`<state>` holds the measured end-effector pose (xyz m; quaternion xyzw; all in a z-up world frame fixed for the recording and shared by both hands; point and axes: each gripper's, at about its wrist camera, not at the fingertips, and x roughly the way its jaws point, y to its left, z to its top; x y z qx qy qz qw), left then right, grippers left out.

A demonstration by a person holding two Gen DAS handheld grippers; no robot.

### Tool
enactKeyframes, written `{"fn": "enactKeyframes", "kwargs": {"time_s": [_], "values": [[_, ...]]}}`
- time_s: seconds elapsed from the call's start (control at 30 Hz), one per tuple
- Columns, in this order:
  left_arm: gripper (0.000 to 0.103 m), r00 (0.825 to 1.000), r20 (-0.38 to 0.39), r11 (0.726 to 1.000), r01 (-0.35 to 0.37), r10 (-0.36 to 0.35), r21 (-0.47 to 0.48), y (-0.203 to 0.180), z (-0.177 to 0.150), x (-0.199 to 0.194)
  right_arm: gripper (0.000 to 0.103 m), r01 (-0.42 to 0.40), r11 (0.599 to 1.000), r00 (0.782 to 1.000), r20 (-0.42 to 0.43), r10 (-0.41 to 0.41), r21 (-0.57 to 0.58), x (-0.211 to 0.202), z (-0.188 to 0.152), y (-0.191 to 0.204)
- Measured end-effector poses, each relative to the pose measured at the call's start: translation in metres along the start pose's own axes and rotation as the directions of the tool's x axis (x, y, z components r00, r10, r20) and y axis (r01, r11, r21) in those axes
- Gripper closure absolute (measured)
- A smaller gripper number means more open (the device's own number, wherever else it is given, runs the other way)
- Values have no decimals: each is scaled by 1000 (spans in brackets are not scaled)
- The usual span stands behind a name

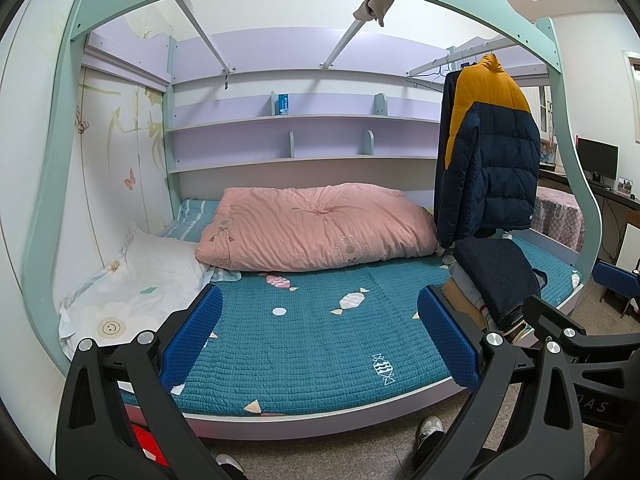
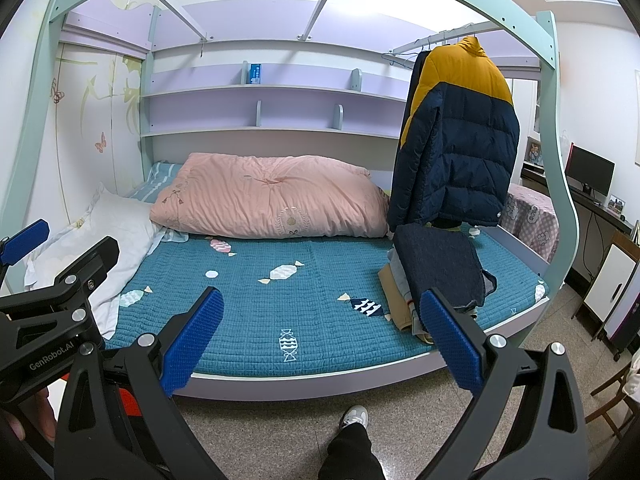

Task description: Fold large clothes

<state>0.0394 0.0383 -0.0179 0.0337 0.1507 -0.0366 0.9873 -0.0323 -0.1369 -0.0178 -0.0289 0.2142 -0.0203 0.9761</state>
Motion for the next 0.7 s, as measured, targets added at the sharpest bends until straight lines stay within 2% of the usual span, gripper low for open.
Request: {"fn": "enactKeyframes", "kwargs": {"time_s": [0.5, 0.7], "values": [[5, 1000, -2, 1000, 4, -4, -2, 3, 1, 1, 8, 0, 1000, 1000, -2, 0, -2, 0, 1, 2], [5, 1000, -23, 1000, -15, 15, -17, 25, -9, 8, 8, -5, 1000, 1000, -18, 5, -16, 5, -3, 11]]}}
